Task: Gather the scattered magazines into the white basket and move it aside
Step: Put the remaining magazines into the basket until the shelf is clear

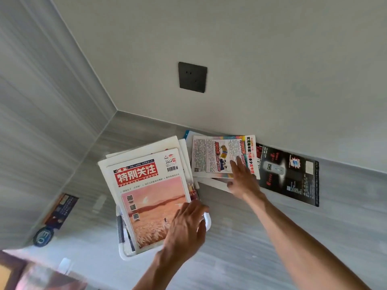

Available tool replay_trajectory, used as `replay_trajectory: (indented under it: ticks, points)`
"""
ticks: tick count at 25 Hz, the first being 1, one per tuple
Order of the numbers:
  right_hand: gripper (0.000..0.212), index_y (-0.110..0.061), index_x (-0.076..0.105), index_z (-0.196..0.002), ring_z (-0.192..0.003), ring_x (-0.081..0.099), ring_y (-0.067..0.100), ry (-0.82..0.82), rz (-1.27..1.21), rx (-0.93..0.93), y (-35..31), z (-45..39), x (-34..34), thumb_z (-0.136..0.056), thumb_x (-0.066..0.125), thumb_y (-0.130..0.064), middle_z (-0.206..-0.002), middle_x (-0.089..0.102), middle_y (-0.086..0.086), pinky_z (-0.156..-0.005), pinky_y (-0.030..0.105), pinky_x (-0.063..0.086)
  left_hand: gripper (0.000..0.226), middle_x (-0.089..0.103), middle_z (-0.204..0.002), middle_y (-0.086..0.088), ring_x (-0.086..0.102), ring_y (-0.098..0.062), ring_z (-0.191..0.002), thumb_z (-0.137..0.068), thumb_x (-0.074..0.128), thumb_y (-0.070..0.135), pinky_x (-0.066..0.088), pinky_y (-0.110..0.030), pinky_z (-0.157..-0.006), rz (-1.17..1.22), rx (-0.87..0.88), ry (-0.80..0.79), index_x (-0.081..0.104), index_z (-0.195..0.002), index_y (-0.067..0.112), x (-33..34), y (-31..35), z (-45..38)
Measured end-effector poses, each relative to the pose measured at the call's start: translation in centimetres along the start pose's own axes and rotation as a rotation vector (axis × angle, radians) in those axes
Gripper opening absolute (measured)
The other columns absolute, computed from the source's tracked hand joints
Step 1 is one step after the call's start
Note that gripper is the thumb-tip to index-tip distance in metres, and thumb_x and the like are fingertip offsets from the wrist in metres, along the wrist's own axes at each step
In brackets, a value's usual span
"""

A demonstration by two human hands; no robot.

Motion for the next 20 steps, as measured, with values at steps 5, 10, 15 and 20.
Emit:
replay_trajectory:
  ticks: [5,10,15,20]
  points:
    - [0.083,-0.018,-0.001,-0.154,-0.149,-0.001,0.037,-0.084,0.004,-0.069,-3.2,1.1,8.2,-0.094,0.042,-0.055,-0.164,-0.008,0.008,-0.117,0.059,0.013,0.039,0.068,-0.102,0.003,0.060,-0.016,-0.089,-0.073,0.064,-0.003,0.053,-0.028,-0.074,-0.067,-0.102,0.090,0.062,-0.105,0.018,0.5,-4.5,3.3]
    - [0.083,-0.024,-0.002,-0.154,-0.150,0.006,0.028,-0.136,0.015,-0.032,1.0,11.9,12.3,-0.092,0.044,-0.054,-0.164,-0.007,0.003,-0.115,0.057,0.022,0.027,0.069,-0.089,0.000,0.062,-0.022,-0.081,-0.066,0.072,-0.003,0.052,-0.035,-0.068,-0.252,-0.089,0.092,0.067,-0.087,0.014,3.5,-1.3,2.2]
    - [0.067,-0.034,0.021,-0.149,-0.140,0.031,0.026,-0.158,-0.045,-0.091,5.6,21.4,12.2,-0.090,0.050,-0.040,-0.162,0.015,-0.005,-0.107,0.042,0.038,0.052,0.050,-0.142,-0.006,0.046,-0.031,-0.131,-0.078,0.069,0.038,0.037,-0.044,-0.108,-0.300,0.067,-0.362,0.057,-0.126,0.023,13.4,4.0,1.2]
    - [0.032,-0.019,0.057,-0.113,-0.090,0.059,0.020,0.057,-0.700,0.595,16.6,26.2,11.9,-0.082,0.065,-0.022,-0.116,0.066,0.005,-0.071,0.031,0.046,0.089,-0.019,-0.155,-0.001,-0.006,-0.029,-0.149,-0.084,0.052,0.062,0.003,-0.049,-0.120,-0.324,-0.054,-0.555,0.000,-0.151,0.034,20.2,2.5,5.2]
Point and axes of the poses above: each hand's wrist, its own z-axis away from the middle knuckle, its own x-axis out of the palm, y = z × x, the point moved 9 cm from there along -z, towards the middle knuckle
